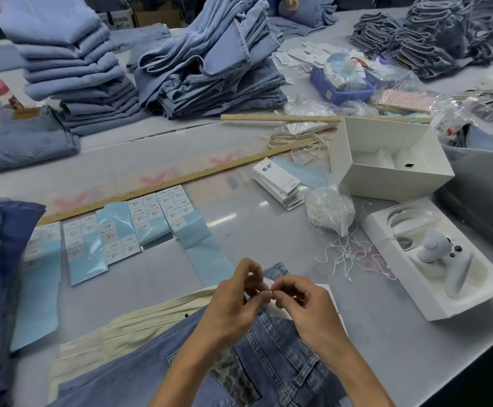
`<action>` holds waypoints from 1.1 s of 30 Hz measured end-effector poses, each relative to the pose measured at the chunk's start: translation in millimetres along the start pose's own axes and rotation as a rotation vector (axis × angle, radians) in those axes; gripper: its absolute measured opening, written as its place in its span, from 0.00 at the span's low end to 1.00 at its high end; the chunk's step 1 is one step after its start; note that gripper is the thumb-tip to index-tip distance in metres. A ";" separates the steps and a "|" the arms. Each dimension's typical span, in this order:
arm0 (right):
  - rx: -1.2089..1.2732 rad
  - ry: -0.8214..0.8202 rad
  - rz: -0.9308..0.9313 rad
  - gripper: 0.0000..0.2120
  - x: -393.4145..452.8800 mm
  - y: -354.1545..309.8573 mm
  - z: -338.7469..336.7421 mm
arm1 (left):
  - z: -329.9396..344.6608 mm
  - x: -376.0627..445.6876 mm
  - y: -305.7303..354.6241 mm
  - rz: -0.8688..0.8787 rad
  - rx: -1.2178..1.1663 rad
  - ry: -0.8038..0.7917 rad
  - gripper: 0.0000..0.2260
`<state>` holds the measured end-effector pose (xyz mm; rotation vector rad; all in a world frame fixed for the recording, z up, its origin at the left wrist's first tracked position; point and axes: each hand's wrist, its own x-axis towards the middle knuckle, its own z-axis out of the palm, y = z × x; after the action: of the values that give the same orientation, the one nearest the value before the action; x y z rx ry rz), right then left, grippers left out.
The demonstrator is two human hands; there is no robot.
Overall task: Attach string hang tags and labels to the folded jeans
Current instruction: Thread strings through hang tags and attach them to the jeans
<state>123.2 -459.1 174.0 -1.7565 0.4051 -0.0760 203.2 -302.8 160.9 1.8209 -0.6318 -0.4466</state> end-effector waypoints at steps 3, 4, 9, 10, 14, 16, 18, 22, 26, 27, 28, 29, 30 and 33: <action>-0.013 -0.050 0.006 0.12 -0.9 -1.7 -2.8 | -5.1 0.8 -3.7 -0.025 -0.056 -0.009 0.13; -0.016 -0.070 0.009 0.12 -1.2 -1.7 -3.5 | -6.4 1.2 -5.1 -0.050 -0.093 -0.010 0.12; 0.006 -0.135 -0.007 0.09 -1.6 -3.7 -5.9 | -6.1 -0.5 -11.2 -0.088 -0.209 0.020 0.16; 0.007 -0.147 -0.002 0.10 -0.9 -4.5 -6.7 | -6.0 -1.3 -13.2 -0.095 -0.211 0.025 0.18; -0.044 -0.188 0.005 0.09 4.3 -8.8 -11.5 | -4.4 -2.8 -19.1 -0.092 -0.110 0.130 0.20; -0.035 -0.096 -0.003 0.10 8.5 -7.8 -12.0 | 5.5 -8.5 -20.8 -0.152 -0.131 0.275 0.22; 0.035 0.020 0.004 0.12 10.7 -4.9 -7.3 | 20.4 -17.0 -23.3 -0.253 -0.193 0.275 0.28; -0.042 -0.106 -0.015 0.18 7.8 8.0 15.3 | 58.0 -28.7 -29.3 -0.302 -0.238 0.188 0.22; -0.231 -0.029 -0.185 0.19 24.9 17.7 13.0 | 71.9 -21.3 -29.0 -0.391 -0.309 0.448 0.09; -0.307 0.006 -0.213 0.18 33.7 22.0 8.5 | 70.6 -20.0 -28.1 -0.411 -0.337 0.478 0.08; -0.410 -0.010 -0.192 0.19 41.8 27.0 3.1 | 68.7 -20.8 -28.4 -0.423 -0.354 0.492 0.08; -0.532 -0.078 -0.131 0.23 47.6 32.9 -1.3 | 65.5 -24.3 -29.9 -0.424 -0.357 0.502 0.08; -0.647 -0.168 -0.058 0.26 49.7 41.2 -3.9 | 60.9 -30.7 -33.3 -0.413 -0.353 0.520 0.08; -0.820 -0.267 0.101 0.30 44.9 59.7 3.7 | 31.5 -62.6 -55.3 -0.403 -0.372 0.627 0.09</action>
<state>152.6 -479.7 108.4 -2.5021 0.3479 0.4524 146.8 -273.6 98.2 1.5990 0.2413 -0.2111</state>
